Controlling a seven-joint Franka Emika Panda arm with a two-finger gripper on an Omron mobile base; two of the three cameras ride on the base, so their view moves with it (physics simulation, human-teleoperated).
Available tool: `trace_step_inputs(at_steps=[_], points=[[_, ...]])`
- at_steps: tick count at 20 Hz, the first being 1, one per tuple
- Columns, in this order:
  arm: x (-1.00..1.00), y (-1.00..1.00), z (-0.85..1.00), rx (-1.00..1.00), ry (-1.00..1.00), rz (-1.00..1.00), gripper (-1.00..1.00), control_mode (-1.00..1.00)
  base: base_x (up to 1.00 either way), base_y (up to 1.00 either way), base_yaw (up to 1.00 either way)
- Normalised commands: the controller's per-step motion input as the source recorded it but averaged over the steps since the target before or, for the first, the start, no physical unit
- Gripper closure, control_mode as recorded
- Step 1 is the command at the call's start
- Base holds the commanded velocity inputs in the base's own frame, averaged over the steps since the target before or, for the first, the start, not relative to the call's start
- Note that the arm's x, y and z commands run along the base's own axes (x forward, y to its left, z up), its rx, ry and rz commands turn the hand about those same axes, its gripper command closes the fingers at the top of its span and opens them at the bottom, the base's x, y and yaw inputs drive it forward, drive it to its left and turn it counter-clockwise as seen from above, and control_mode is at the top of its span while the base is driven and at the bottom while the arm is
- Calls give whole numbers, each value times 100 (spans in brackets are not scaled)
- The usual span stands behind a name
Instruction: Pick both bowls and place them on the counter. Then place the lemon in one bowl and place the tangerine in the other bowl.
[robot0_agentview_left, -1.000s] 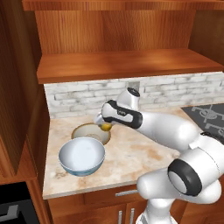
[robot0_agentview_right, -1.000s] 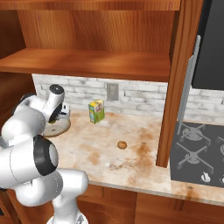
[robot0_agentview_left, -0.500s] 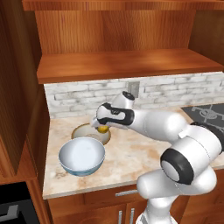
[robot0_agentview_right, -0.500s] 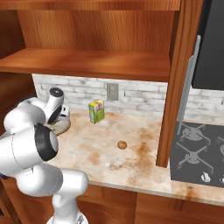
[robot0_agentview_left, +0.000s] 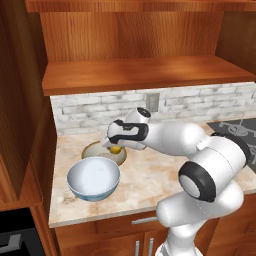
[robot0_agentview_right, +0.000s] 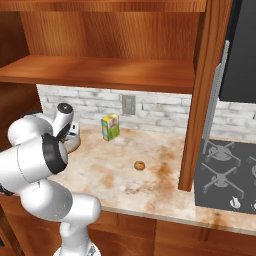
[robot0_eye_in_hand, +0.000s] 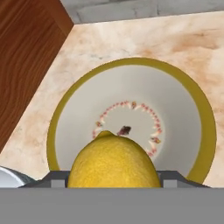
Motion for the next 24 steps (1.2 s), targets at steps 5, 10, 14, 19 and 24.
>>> trace_step_inputs(at_steps=[5,10,14,19,24], points=[[10,11,-12,0,3,0,100,-100,0,0,0],[13,9,-16,0,3,0,100,-100,0,0,0],[9,5,-15,0,3,0,100,-100,0,0,0],[6,4,-14,-1,3,0,100,-100,0,0,0],[5,6,-14,-1,2,0,100,-100,0,0,0]])
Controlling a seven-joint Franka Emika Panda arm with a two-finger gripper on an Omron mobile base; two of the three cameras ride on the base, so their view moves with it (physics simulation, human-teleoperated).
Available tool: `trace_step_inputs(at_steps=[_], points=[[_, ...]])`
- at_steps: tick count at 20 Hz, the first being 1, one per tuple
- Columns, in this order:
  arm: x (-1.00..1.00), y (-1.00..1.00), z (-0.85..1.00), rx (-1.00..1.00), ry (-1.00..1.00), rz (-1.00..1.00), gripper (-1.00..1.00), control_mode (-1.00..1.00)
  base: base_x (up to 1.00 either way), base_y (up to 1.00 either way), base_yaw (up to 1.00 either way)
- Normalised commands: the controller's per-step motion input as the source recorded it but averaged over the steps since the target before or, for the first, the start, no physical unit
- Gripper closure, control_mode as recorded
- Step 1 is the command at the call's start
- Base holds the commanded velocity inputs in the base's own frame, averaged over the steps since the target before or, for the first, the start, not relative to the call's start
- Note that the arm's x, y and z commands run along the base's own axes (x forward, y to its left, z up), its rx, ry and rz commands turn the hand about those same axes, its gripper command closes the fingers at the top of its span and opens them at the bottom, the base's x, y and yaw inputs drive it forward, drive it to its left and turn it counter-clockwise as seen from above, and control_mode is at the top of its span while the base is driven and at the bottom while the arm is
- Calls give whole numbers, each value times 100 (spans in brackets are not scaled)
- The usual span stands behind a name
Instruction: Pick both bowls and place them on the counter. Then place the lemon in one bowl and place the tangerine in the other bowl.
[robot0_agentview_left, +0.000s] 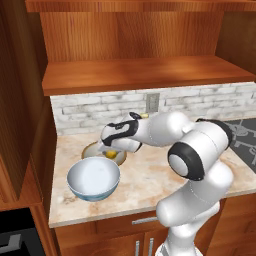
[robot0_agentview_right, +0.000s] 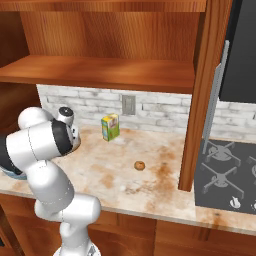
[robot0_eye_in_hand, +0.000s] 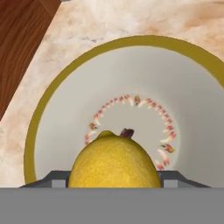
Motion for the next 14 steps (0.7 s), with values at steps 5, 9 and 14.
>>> trace_step_inputs(at_steps=[5,9,14], points=[[5,8,-12,0,3,-1,100,-100,0,0,0],[5,7,-10,0,2,-1,100,-100,0,0,0],[5,7,-10,0,2,-1,100,-100,0,0,0]])
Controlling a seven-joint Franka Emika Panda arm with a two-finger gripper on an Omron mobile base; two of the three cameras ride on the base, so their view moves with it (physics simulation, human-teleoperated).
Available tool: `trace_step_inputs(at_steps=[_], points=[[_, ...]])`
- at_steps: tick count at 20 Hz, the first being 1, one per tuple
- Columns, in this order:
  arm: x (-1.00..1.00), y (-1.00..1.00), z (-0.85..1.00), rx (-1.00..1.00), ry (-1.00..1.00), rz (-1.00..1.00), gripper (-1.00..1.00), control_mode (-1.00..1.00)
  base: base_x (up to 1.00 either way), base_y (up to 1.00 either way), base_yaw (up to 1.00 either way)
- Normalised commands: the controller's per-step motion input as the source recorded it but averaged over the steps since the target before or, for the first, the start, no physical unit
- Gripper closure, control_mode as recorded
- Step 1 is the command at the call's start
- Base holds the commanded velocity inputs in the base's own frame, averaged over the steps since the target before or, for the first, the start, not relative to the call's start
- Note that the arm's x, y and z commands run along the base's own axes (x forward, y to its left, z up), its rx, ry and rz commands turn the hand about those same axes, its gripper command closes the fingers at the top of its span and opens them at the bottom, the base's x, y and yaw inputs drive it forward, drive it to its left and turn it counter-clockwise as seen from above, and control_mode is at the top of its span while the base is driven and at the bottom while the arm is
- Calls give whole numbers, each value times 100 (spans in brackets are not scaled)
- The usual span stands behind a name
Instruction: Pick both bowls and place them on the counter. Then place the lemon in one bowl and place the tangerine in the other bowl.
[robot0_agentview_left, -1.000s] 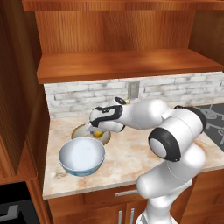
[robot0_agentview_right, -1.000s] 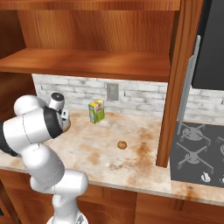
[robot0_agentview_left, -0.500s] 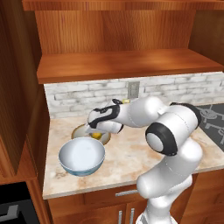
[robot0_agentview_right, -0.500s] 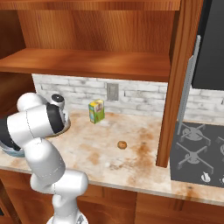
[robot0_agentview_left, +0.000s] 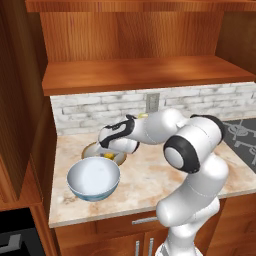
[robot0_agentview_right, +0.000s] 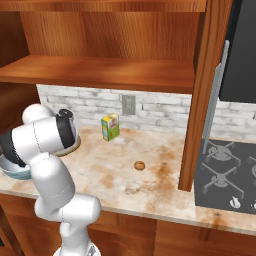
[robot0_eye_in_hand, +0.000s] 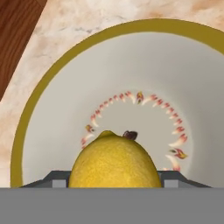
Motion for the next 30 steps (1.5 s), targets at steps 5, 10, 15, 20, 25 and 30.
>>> trace_step_inputs(at_steps=[5,10,15,20,25,30], points=[[5,7,-12,0,3,-2,100,-100,0,0,0],[7,4,-8,0,1,-1,100,-100,0,0,0],[8,4,-9,-1,0,-1,100,-100,0,0,0],[1,5,-8,0,0,-1,100,-100,0,0,0],[0,9,-4,0,2,0,-100,-100,0,0,0],[0,4,0,0,0,0,-100,-100,0,0,0]])
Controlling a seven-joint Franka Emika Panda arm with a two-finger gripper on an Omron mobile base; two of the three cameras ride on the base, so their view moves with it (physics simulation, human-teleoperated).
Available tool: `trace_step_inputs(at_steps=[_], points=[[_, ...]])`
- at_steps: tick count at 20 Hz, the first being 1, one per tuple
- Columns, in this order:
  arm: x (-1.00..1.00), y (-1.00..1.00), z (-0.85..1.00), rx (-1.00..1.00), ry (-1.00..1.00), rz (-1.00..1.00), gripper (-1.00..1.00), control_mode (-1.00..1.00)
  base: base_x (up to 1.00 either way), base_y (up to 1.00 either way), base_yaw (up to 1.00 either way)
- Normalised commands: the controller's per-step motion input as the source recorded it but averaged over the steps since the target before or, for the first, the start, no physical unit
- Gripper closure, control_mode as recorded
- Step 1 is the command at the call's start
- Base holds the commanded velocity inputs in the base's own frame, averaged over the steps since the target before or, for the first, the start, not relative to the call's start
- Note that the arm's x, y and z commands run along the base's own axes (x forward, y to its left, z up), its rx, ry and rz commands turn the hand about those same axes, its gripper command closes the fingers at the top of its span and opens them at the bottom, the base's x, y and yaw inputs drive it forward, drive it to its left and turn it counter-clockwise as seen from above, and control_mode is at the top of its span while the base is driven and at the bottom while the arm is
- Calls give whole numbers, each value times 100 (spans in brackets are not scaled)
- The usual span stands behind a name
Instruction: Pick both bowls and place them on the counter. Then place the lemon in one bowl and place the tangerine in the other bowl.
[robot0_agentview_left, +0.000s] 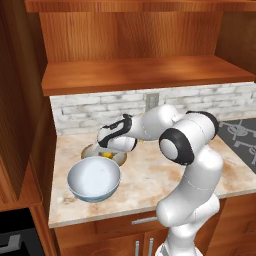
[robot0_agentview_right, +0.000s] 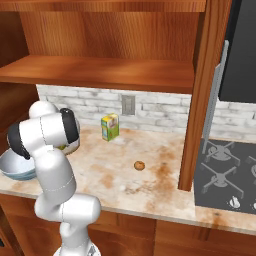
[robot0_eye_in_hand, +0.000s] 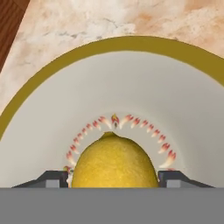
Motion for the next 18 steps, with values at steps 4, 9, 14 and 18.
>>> trace_step_inputs(at_steps=[4,9,14,18], points=[[-3,1,0,0,0,0,-100,-100,0,0,0],[-9,0,10,0,0,-1,-100,-100,0,0,0],[-17,-10,26,0,0,-5,-100,-100,0,0,0],[-21,-14,26,0,0,-4,-100,-100,0,0,0]])
